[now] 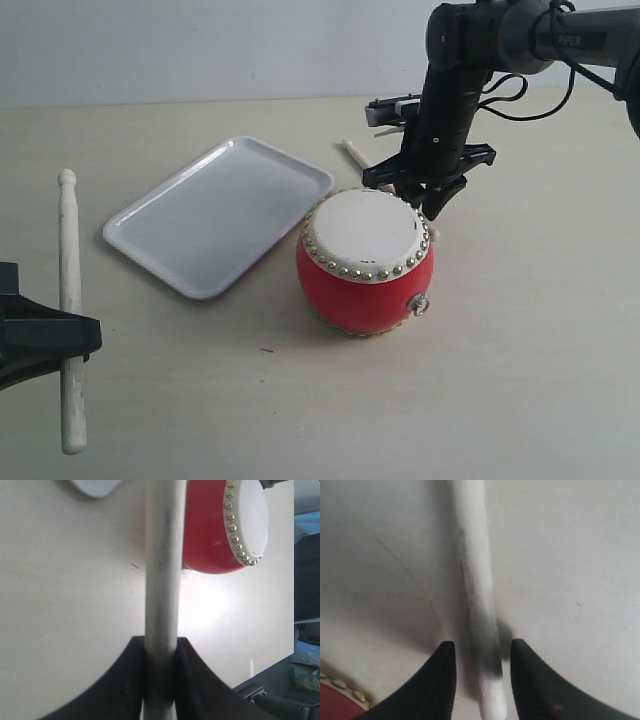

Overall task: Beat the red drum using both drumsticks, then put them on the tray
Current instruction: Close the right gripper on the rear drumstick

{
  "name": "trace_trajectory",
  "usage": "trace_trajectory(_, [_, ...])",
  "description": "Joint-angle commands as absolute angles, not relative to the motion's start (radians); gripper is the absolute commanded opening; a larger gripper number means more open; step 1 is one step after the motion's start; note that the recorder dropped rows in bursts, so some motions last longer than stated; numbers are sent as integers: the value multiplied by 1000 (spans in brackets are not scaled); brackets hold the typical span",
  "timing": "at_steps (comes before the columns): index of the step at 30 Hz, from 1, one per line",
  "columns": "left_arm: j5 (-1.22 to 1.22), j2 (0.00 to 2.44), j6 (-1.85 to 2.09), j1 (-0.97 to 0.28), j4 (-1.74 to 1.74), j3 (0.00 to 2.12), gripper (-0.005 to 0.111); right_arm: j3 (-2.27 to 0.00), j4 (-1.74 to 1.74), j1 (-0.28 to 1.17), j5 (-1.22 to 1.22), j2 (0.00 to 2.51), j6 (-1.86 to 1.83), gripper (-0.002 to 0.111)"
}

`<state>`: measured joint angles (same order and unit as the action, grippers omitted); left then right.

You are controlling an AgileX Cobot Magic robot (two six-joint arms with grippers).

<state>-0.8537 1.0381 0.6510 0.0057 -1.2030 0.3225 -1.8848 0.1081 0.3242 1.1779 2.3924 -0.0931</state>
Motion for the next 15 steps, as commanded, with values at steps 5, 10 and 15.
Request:
trace_trajectory(5, [-870, 1036, 649, 1, -1211, 318, 0, -1891, 111, 326, 1179, 2399, -103, 35])
trace_trajectory(10, [-881, 1036, 649, 1, -1213, 318, 0, -1891, 116, 326, 1181, 2413, -103, 32])
trace_trajectory(15, [-875, 1036, 659, 1, -1213, 318, 0, -1891, 118, 326, 1210, 2408, -103, 2])
